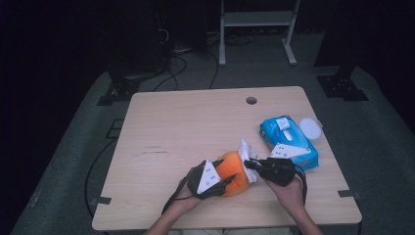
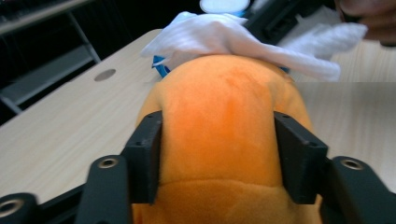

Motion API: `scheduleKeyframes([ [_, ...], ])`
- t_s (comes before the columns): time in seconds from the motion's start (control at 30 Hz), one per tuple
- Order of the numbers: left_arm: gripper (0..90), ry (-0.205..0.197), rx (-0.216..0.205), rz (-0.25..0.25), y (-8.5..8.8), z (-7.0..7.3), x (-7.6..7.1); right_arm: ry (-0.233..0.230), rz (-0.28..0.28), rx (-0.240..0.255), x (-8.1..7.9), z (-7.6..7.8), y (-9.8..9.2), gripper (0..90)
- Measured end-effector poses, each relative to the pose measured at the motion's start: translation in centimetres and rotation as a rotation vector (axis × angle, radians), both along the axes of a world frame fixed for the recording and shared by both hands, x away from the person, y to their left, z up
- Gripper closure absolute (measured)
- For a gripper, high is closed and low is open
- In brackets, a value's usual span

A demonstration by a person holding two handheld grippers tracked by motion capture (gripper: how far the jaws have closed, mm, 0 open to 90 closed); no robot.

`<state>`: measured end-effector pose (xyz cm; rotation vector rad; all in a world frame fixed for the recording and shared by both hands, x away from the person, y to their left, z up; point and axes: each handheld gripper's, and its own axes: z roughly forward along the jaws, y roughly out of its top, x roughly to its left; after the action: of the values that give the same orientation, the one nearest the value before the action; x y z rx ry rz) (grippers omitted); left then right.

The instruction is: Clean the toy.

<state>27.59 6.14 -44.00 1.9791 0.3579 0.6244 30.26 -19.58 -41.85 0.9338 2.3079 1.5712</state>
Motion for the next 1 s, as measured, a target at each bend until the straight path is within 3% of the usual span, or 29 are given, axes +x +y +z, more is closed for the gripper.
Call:
scheduleKeyframes([
  [0.07,32.8,0.037,-0.032,-0.020,0.2,0.2,0.3,0.018,0.004,-0.010,0.1,-0.6,-0.1,85.5],
  [0.17,16.3,0.121,-0.138,-0.002,1.0,0.7,1.1,-0.005,0.032,-0.051,-0.4,-0.9,0.2,85.5],
  [0.23,15.3,0.189,-0.151,0.003,1.4,0.5,1.6,-0.012,0.066,-0.041,-0.7,-0.8,0.4,85.6],
  [0.27,26.0,0.196,-0.143,-0.008,1.5,0.2,1.6,-0.022,0.071,-0.048,-0.9,-0.7,0.5,85.5],
  [0.33,32.8,0.191,-0.133,0.000,1.3,-0.2,1.4,-0.023,0.054,-0.061,-0.7,-0.7,0.6,85.5],
  [0.5,34.8,0.148,-0.105,0.000,0.7,-0.3,0.6,0.060,-0.051,-0.030,0.5,-1.6,-0.8,85.5],
  [0.73,33.9,0.125,-0.085,-0.020,0.3,-0.1,0.1,-0.006,0.008,-0.019,-0.3,-0.1,0.8,85.4],
  [0.8,25.6,0.158,-0.109,-0.034,0.8,0.6,0.6,0.000,0.032,-0.031,-0.4,-0.4,0.8,85.5],
  [0.83,14.2,0.173,-0.125,-0.023,1.1,0.9,0.9,-0.013,0.058,-0.051,-0.8,-0.5,0.8,85.5],
  [0.9,9.0,0.219,-0.158,0.000,1.8,1.0,1.4,-0.026,0.074,-0.059,-1.1,-0.4,0.8,85.5],
  [1.0,6.4,0.322,-0.164,-0.030,2.1,0.2,2.0,-0.046,0.116,-0.070,-1.7,-0.4,0.8,85.5],
])
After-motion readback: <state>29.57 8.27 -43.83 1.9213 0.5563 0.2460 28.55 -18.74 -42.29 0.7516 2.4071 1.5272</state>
